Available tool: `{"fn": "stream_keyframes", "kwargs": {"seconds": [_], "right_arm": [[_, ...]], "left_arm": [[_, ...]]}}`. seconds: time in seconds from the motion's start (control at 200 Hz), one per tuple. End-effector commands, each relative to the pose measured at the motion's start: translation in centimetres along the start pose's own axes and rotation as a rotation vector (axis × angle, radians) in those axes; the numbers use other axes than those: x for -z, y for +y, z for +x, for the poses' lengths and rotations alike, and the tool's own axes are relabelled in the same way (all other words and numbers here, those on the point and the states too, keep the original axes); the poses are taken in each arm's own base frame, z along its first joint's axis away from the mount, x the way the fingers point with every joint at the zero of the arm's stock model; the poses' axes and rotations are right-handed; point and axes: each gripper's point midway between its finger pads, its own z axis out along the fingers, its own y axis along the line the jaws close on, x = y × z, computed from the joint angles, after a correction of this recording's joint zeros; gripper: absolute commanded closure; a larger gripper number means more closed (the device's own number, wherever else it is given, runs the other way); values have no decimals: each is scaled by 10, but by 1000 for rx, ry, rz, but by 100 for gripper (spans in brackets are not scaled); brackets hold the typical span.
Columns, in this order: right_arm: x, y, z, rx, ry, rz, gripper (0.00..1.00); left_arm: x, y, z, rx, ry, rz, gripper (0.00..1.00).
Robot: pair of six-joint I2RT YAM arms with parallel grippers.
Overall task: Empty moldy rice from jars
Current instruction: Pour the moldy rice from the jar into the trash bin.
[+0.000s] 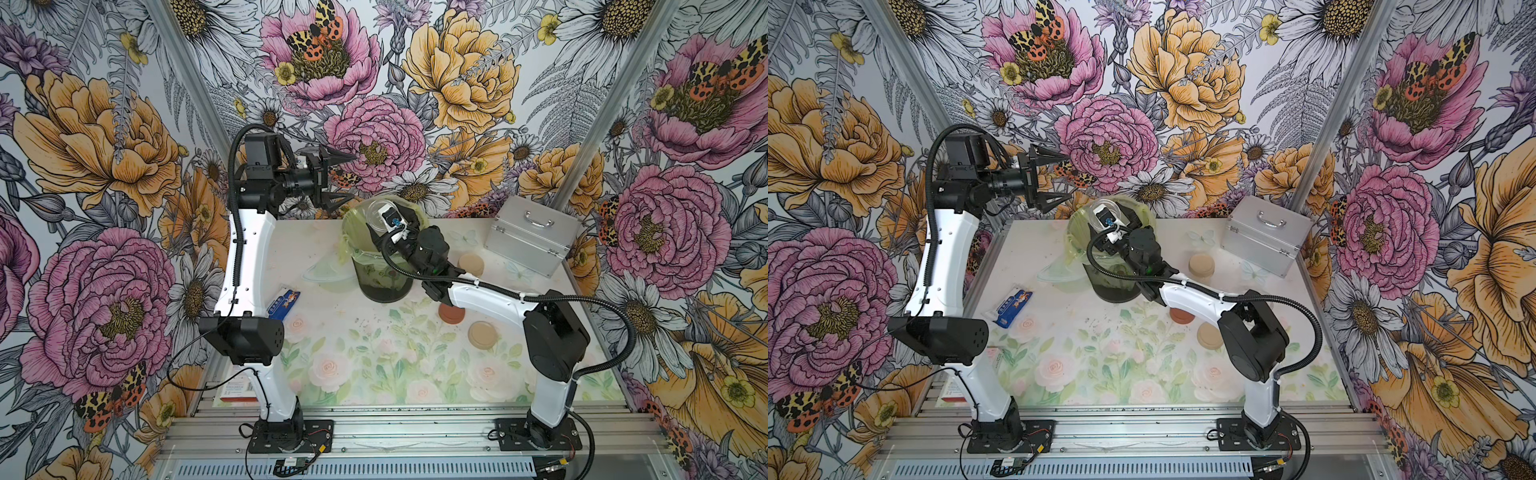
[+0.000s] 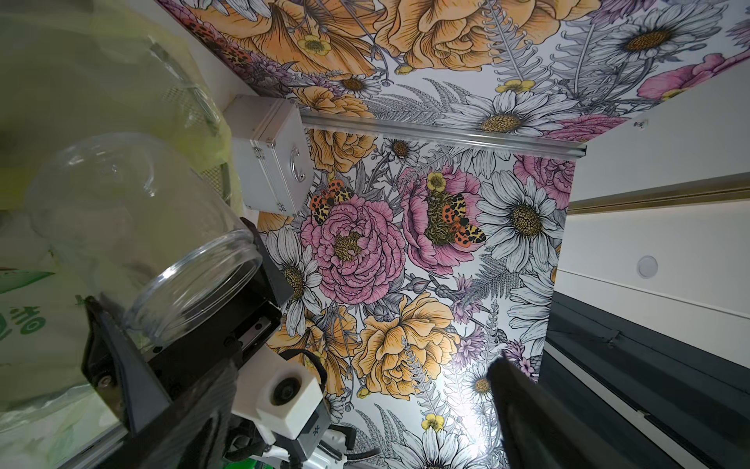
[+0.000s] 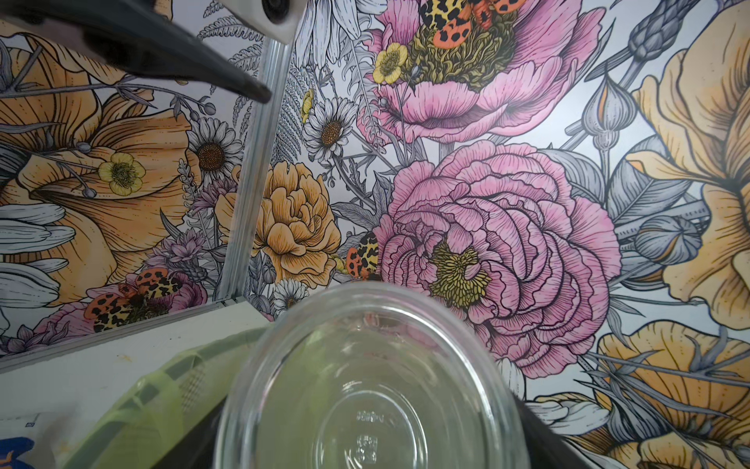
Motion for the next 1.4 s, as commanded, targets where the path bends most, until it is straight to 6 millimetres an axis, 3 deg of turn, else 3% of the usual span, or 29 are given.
{"fn": "stream_keyframes", "kwargs": {"seconds": [0.0,0.03,0.045,0.07,0.41,0.711,1.106,1.396], "right_arm": [[11,-25,-77,-61,-127,37,100],[12,-26,-79,-68,-117,34,100],[12,-26,-80,-72,-111,32,100],[12,-27,-82,-78,-103,31,100],[12,-37,-108,-193,28,-5,100],[25,-42,-112,-314,152,-28,100],[55,-43,-114,-476,234,-59,100],[94,-39,-119,-484,261,-72,100]], "left_arm": [[11,-12,-2,-104,-62,11,2],[10,-10,-4,-113,-69,7,2],[18,-20,6,-143,-77,20,2],[19,-21,8,-157,-83,21,2],[28,-8,3,-302,-187,-44,2],[38,14,19,-420,-209,-106,2],[36,40,55,-494,-219,-170,1],[23,64,89,-525,-208,-176,1]]}}
